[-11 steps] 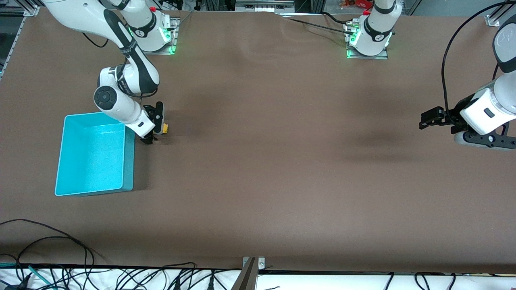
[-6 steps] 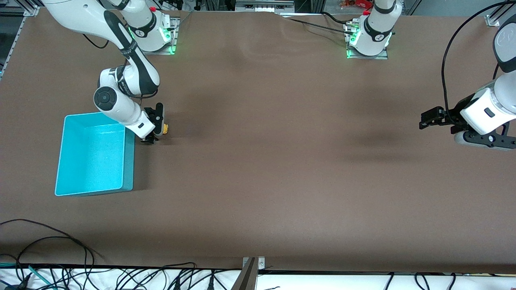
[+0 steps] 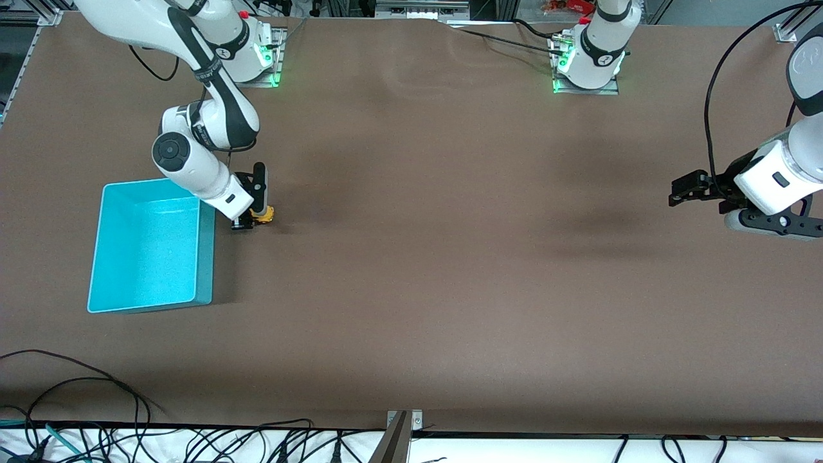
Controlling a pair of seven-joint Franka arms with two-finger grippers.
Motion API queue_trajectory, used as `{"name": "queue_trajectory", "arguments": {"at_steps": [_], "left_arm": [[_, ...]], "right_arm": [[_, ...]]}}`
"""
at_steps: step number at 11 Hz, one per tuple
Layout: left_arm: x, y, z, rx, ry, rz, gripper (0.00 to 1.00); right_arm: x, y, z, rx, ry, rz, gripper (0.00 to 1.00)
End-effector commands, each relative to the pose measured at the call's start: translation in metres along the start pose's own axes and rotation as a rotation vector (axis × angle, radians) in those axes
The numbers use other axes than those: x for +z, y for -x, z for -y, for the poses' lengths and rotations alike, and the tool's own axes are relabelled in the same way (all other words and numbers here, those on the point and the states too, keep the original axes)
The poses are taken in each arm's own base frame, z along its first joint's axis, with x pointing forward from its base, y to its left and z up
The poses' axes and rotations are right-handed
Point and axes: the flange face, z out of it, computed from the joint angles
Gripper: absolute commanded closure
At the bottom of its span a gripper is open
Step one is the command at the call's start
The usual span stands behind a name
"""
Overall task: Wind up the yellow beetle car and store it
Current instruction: 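Lower the right gripper and close it on the yellow car, then lift the car with the right gripper and carry it over the box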
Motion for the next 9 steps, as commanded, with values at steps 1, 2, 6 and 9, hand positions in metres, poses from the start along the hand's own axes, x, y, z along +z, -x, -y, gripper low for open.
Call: {"name": "queue_trajectory", "arguments": {"at_steps": [1, 2, 6, 9], "left_arm": [[-0.008, 0.003, 0.001, 0.022, 0.009, -0.015, 0.00], [-0.008, 0.003, 0.001, 0.022, 0.009, -0.017, 0.00], [-0.008, 0.003, 0.001, 0.022, 0.010, -0.017, 0.00], [-0.008, 0.003, -0.001, 0.024, 0.010, -0.017, 0.00]], "right_arm": [[-0.035, -0.005, -0.005, -0.020, -0.012, 0.011, 1.00], [-0.051, -0.005, -0.009, -0.021, -0.022, 0.015, 1.00], [-0.106, -0.009, -0.031, -0.035, -0.093, 0.031, 1.00], [-0.158, 0.003, -0.044, -0.086, -0.108, 0.032, 1.00]]}}
